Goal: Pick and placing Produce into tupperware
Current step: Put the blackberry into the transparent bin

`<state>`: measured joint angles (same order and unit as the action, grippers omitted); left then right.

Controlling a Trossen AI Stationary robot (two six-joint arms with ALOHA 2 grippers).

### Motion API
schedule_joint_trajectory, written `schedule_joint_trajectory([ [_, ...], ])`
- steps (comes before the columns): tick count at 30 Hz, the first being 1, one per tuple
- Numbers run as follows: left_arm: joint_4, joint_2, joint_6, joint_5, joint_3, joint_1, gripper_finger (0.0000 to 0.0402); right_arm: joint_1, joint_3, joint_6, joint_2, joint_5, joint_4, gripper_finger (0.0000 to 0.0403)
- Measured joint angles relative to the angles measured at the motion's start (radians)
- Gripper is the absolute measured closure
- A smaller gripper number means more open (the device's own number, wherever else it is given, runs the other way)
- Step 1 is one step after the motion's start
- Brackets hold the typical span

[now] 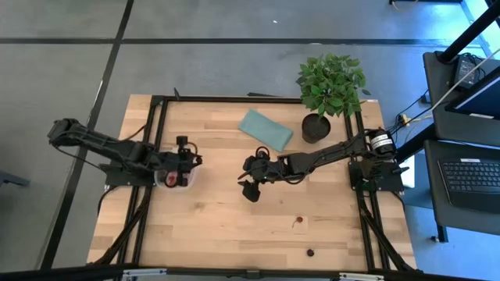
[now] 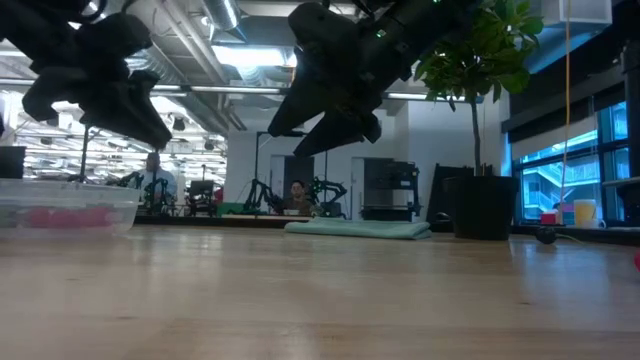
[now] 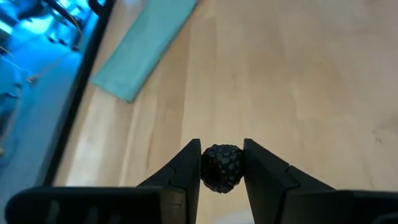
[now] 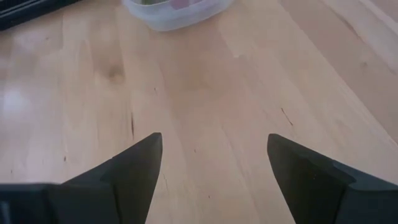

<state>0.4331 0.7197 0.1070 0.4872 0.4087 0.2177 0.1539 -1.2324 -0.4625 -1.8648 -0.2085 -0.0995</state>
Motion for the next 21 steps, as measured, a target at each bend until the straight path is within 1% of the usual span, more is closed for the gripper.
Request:
schedule_joint_trajectory([
  [2,0.002,0.005,-0.008,-0.051,0.006,-0.041,0.0312,0.0,0.0,-0.004,0.0,0.0,0.0,0.0111],
  [3,0.007,0.019,-0.037,-0.075,0.016,-0.062,0.0311,0.0,0.0,-0.004,0.0,0.0,0.002,0.0111],
  [5,0.097,0.041,-0.127,-0.124,0.059,-0.102,0.031,0.0,0.0,-0.005,0.0,0.0,0.005,0.0111],
  [7,0.133,0.066,-0.197,-0.157,0.093,-0.127,0.031,0.0,0.0,-0.005,0.0,0.0,0.007,0.0111],
  [11,0.195,0.096,-0.281,-0.302,0.175,-0.163,0.0311,0.0,0.001,-0.004,0.0,-0.001,0.012,0.0111],
  [13,0.294,0.121,-0.332,-0.324,0.225,-0.173,0.0311,0.0,0.001,-0.003,0.0,-0.001,0.012,0.0111],
  [18,0.565,0.19,-0.456,-0.305,0.33,-0.173,0.0311,0.0,0.001,0.002,0.0,-0.001,0.005,0.0111],
  [21,0.668,0.216,-0.518,-0.378,0.371,-0.174,0.0311,0.0,0.011,0.016,0.0,-0.001,0.019,0.0111],
])
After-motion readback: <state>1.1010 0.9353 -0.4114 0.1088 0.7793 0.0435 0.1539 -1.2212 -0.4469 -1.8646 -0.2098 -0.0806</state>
